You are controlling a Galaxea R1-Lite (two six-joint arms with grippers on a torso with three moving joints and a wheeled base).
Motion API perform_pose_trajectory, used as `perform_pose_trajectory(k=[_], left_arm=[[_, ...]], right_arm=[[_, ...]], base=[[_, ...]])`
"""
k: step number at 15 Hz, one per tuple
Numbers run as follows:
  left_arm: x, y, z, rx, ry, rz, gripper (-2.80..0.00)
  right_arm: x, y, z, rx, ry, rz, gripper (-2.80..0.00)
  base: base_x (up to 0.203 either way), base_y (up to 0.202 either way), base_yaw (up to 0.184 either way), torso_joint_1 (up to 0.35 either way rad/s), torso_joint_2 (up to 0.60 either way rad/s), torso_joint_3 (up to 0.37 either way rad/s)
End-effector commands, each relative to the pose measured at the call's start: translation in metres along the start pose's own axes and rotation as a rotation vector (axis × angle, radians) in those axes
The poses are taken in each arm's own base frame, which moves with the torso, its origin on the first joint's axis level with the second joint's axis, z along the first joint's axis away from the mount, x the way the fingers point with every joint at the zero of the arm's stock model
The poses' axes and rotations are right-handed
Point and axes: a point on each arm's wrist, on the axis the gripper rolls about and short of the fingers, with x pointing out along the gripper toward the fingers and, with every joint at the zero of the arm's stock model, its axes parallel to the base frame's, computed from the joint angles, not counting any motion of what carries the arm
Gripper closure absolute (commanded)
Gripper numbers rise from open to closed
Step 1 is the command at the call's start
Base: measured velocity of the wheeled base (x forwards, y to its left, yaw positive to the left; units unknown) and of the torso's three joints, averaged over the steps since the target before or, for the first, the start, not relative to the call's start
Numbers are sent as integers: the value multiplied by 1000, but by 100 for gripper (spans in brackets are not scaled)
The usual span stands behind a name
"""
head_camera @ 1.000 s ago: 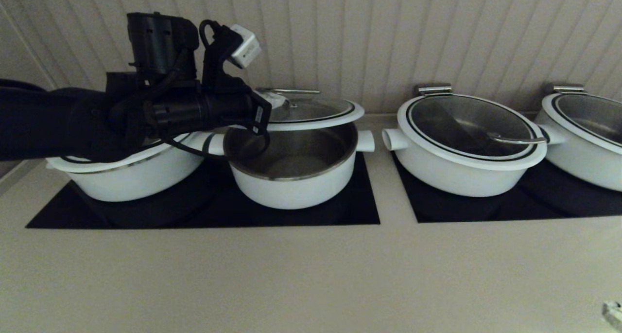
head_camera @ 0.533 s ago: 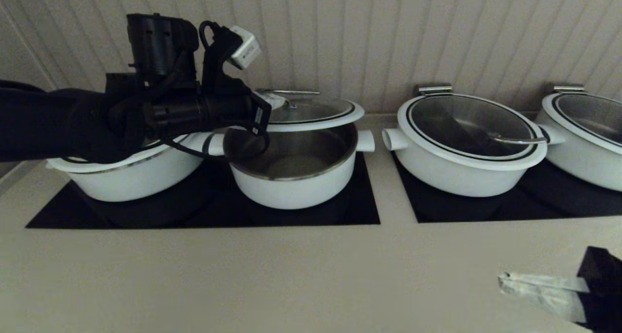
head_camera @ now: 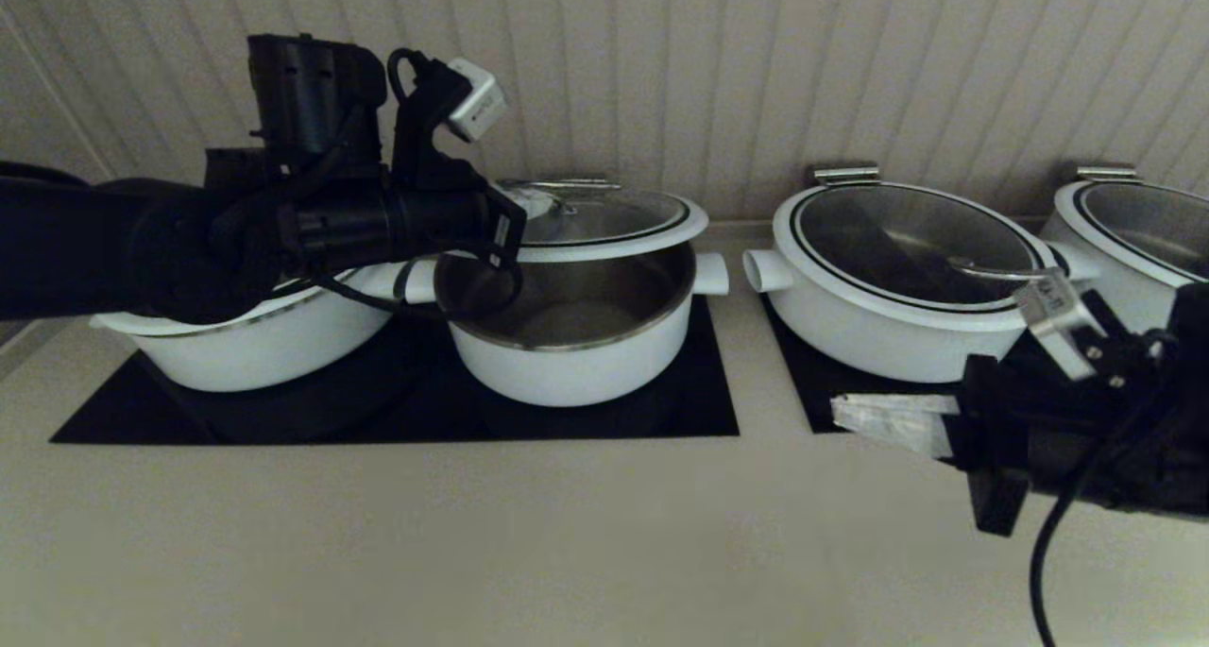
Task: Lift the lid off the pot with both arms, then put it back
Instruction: Hold the pot lid with the right arm
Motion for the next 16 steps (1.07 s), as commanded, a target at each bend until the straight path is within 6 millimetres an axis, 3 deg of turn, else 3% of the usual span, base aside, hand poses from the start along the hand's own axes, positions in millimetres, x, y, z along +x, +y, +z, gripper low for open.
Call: perform_pose_trajectory(k=[1,6,13,16], left_arm=[[0,-1,-1,0,4,-2,0],[2,0,-5,-2,14,-4,0],[3,0,-6,-12,17,-5,0],[1,0,-4,-17,12,-2,0]], right_arm=[[30,-29,-11,-7,-8,3,0],[81,-67,-1,-73,-100,-44,0],[156,-81,-7,-169,-219,-24,0],[167,-85,-5,-200,-265,-79,0]], base=[[0,0,0,0,0,0],[0,0,0,0,0,0],[0,0,0,0,0,0],[0,0,0,0,0,0]])
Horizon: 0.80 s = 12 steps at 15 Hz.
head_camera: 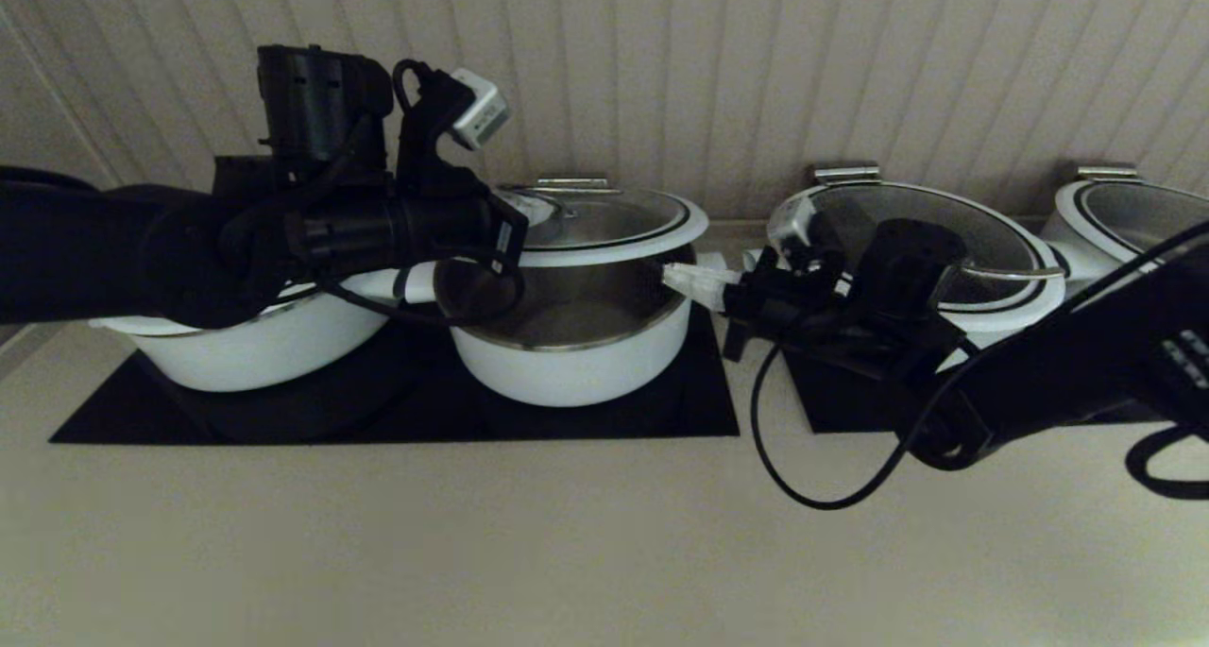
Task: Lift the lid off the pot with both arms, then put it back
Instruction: Hold the pot lid with the right arm
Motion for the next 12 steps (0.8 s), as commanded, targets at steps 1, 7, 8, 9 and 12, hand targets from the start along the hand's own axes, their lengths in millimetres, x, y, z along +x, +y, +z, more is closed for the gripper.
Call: perform_pose_trajectory(k=[1,7,8,9,12], left_arm=[[-1,0,1,-1,-4,1,0],[-13,7,-2,-3,5,26,0],[-16,9,-3,-4,10,32,0],[-19,11,-6,-7,18,38,0],[-31,18,-12,-14,36,65,0]], right_arm=[[5,-1,-12,3,9,-25,0],[9,-7,-6,-25,-26,-40,0],[11,-9,-6,-31,-33,-54,0],[13,-12,-5,-38,-41,-74,0],[16,-13,-5,-44,-48,-85,0]], base=[[0,0,0,0,0,0],[0,0,0,0,0,0],[0,0,0,0,0,0],[0,0,0,0,0,0],[0,0,0,0,0,0]])
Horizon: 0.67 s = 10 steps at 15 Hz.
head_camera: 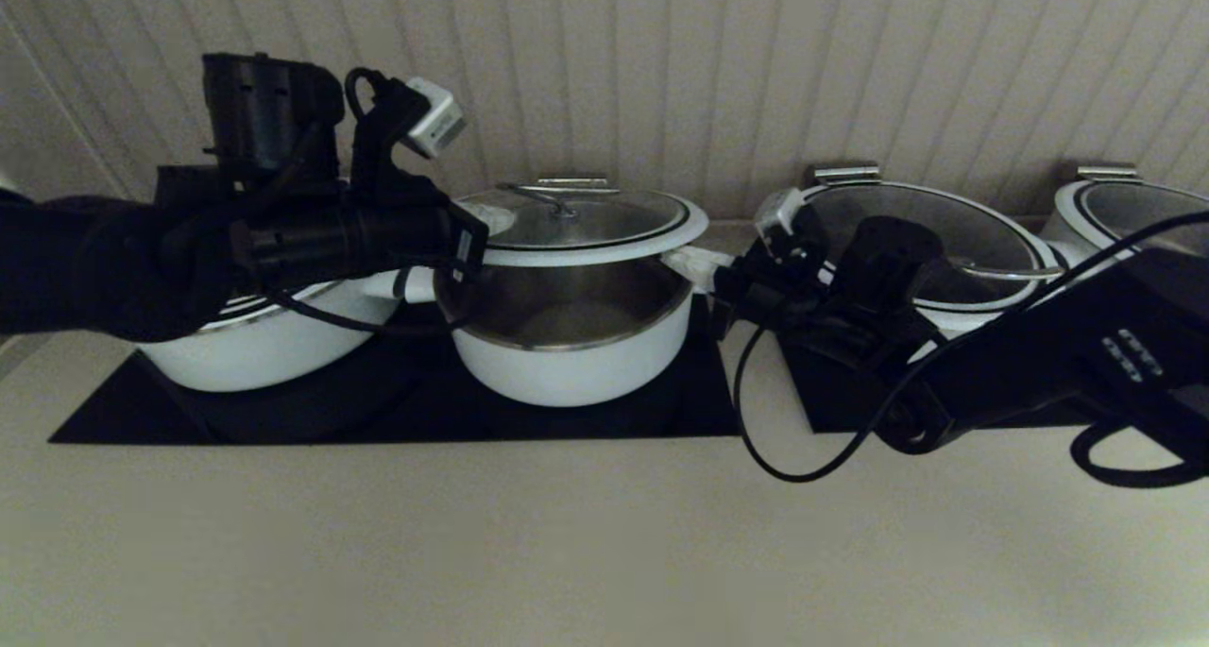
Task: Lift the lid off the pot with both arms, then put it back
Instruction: Hold the pot lid with the right arm
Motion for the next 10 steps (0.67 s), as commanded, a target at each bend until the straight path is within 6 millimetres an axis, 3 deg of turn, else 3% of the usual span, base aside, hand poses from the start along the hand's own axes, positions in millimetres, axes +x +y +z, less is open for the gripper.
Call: perform_pose_trajectory(k=[1,10], left_arm=[[-11,6,-2,-3,3,25,0],[-42,24,-22,-30,67,107,0]], right_arm=[[2,0,1,-9,-13,4,0],[2,1,-4,-11,-15,4,0]], base=[[0,0,0,0,0,0],[0,0,0,0,0,0]])
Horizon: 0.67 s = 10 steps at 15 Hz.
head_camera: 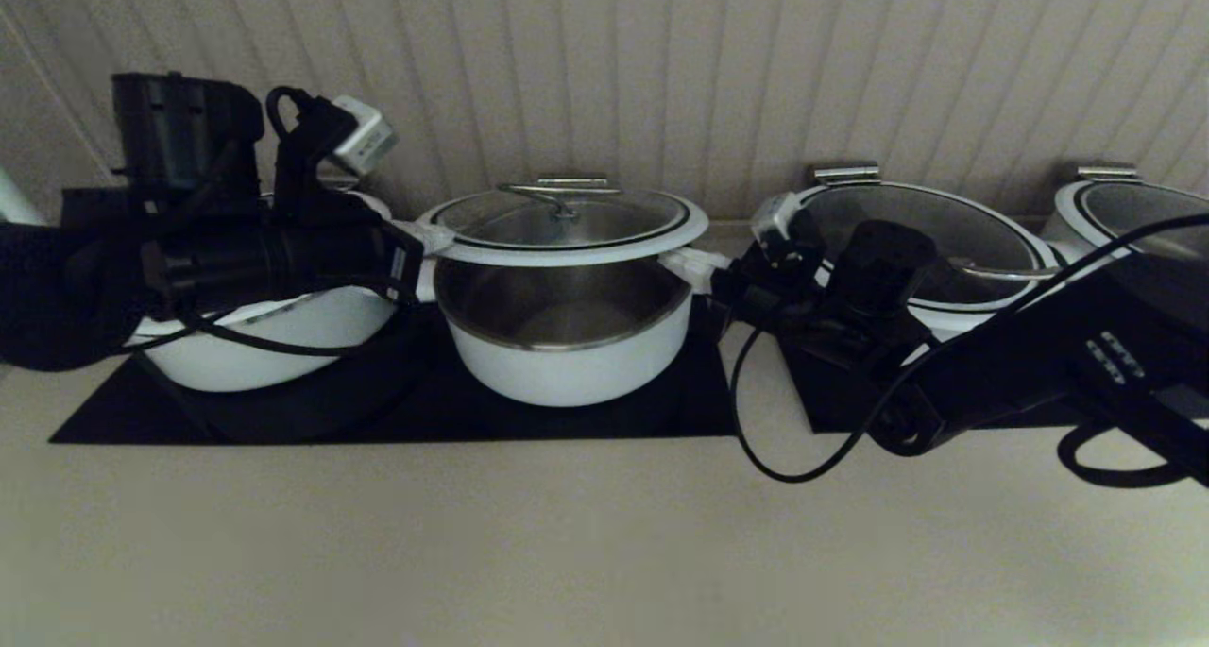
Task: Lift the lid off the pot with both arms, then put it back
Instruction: Hold the pot lid with the right arm
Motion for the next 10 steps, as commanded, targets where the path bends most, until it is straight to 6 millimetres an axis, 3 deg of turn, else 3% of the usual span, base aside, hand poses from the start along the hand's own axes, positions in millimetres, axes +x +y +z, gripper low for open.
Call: perform_pose_trajectory(k=[1,6,10], left_arm=[[-10,3,-2,-2,2,17,0],[-20,4,-6,-7,10,31,0],[-31,-4,-21,-18,50,18,0]], right_arm=[[0,0,1,-5,-8,5,0],[0,0,1,-4,-7,5,0],[0,1,-3,-4,-5,5,0]], base=[[0,0,0,0,0,0],[0,0,0,0,0,0],[0,0,0,0,0,0]])
